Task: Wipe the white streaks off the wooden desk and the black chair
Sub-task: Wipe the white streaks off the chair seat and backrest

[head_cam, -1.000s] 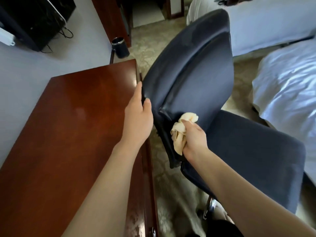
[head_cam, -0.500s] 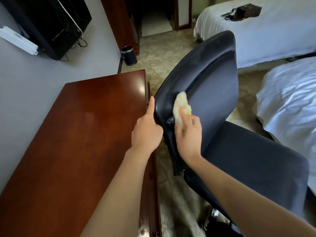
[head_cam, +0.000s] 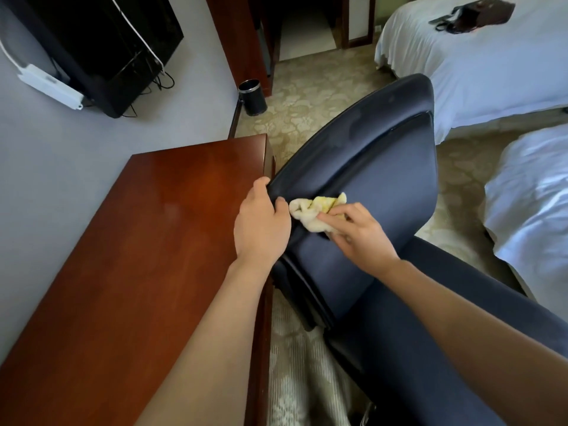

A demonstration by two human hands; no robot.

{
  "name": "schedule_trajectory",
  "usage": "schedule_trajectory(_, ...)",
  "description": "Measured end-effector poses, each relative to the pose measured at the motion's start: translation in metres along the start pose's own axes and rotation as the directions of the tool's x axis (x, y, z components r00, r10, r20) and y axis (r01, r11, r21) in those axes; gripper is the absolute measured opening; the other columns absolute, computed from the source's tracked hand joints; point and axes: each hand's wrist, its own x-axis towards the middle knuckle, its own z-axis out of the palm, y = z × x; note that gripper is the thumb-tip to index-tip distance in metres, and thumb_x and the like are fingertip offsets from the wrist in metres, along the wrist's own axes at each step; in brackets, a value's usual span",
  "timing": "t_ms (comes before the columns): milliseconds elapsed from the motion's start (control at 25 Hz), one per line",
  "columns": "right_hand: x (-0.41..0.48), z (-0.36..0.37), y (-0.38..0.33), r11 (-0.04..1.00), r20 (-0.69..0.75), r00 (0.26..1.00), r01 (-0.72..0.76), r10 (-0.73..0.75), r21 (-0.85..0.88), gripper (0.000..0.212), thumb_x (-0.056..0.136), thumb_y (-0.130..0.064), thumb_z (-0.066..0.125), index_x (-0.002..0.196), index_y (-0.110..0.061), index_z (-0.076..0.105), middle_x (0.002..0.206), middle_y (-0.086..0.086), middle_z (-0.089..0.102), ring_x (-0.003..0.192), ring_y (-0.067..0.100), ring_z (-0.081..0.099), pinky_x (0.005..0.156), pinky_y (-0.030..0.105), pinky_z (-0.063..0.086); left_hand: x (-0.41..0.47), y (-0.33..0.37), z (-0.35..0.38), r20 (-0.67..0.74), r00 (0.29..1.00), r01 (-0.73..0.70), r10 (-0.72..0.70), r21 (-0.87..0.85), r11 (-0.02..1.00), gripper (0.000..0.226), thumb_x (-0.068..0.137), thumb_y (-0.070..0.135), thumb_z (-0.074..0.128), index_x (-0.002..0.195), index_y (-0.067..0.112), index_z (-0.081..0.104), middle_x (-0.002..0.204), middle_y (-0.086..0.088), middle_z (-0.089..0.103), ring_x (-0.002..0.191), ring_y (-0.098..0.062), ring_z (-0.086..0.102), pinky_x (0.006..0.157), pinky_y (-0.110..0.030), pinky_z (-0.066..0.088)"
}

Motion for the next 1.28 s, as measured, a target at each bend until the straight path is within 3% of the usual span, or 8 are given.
schedule_trajectory(160,0.034,-0.024,0.054,0.994,-0.029,0.994,-0.102,0.101,-0.027,0.039,0.081,-0.008,0.057,0.117,-0.02,0.062,0.101,0.008,0.057,0.089,0.022,0.046,0.07,0.035,0.05,0.025,0.033,0.021,-0.072,0.997,0.021,-0.01,0.144,0.989,0.044,0.099,0.029,0.042,0.14,0.014,0.038,0.14,-0.005,0.048,0.129,-0.023,0.043,0.112,-0.041,0.02)
schedule_trajectory(320,0.062,-0.051,0.101,0.921,-0.081,0.918,-0.39,0.387,-0.021,0.037,0.083,-0.002,0.058,0.118,-0.014,0.065,0.104,0.015,0.056,0.097,0.036,0.05,0.087,0.024,0.036,0.042,0.049,0.033,-0.083,0.996,0.035,-0.021,0.169,0.985,0.042,0.1,0.031,0.041,0.138,0.014,0.04,0.137,-0.005,0.05,0.126,-0.025,0.046,0.109,-0.041,0.021)
schedule_trajectory(560,0.093,-0.076,0.147,0.531,-0.181,0.504,-0.829,0.845,0.173,0.044,0.093,-0.009,0.047,0.136,-0.017,0.047,0.127,0.016,0.052,0.117,0.028,0.051,0.094,0.023,0.033,0.059,0.065,0.042,-0.104,0.994,0.03,-0.015,0.15,0.988,0.032,0.101,0.026,0.038,0.129,0.015,0.051,0.121,-0.003,0.061,0.11,-0.024,0.055,0.104,-0.042,0.031)
schedule_trajectory(680,0.107,-0.062,0.137,0.491,-0.253,0.43,-0.824,0.867,0.283,0.046,0.09,-0.005,0.047,0.134,-0.019,0.051,0.127,0.011,0.054,0.118,0.025,0.051,0.094,0.02,0.033,0.081,0.076,0.038,0.014,0.999,0.04,-0.041,0.08,0.996,0.036,0.104,0.028,0.027,0.12,0.014,0.056,0.104,-0.004,0.06,0.1,-0.026,0.053,0.102,-0.046,0.035)
schedule_trajectory(760,0.111,-0.051,0.118,0.537,-0.298,0.456,-0.785,0.838,0.309,0.048,0.087,-0.002,0.047,0.131,-0.021,0.053,0.123,0.008,0.057,0.112,0.023,0.052,0.091,0.016,0.032,0.095,0.079,0.038,0.062,0.995,0.075,-0.077,0.025,0.997,0.043,0.104,0.032,0.023,0.118,0.01,0.058,0.11,-0.009,0.06,0.109,-0.031,0.052,0.102,-0.048,0.036)
schedule_trajectory(920,0.107,-0.026,0.057,0.785,-0.349,0.708,-0.508,0.615,0.354,0.044,0.08,-0.002,0.051,0.121,-0.015,0.06,0.114,0.005,0.061,0.103,0.025,0.054,0.095,0.036,0.043,0.101,0.075,0.039,0.09,0.992,0.088,-0.087,-0.005,0.996,0.049,0.104,0.034,0.02,0.124,0.009,0.057,0.123,-0.014,0.058,0.119,-0.035,0.049,0.104,-0.049,0.035)
schedule_trajectory(1040,0.102,-0.006,0.012,0.902,-0.3,0.863,-0.327,0.407,0.282,0.041,0.079,-0.001,0.054,0.114,-0.017,0.065,0.111,0.001,0.061,0.1,0.02,0.047,0.096,0.018,0.032,0.096,0.072,0.037,0.083,0.996,0.043,-0.042,-0.012,0.999,0.048,0.104,0.031,0.021,0.122,0.003,0.056,0.121,-0.02,0.059,0.116,-0.039,0.05,0.098,-0.045,0.038)
schedule_trajectory(1280,0.103,-0.018,0.045,0.981,-0.272,0.943,-0.185,0.194,0.058,0.029,0.092,-0.007,0.052,0.117,-0.014,0.065,0.109,0.007,0.062,0.097,0.025,0.05,0.098,0.012,0.028,0.086,0.07,0.035,0.088,0.99,-0.111,0.107,0.046,0.993,0.052,0.101,0.041,0.018,0.11,0.01,0.058,0.099,-0.013,0.064,0.1,-0.034,0.057,0.096,-0.051,0.039)
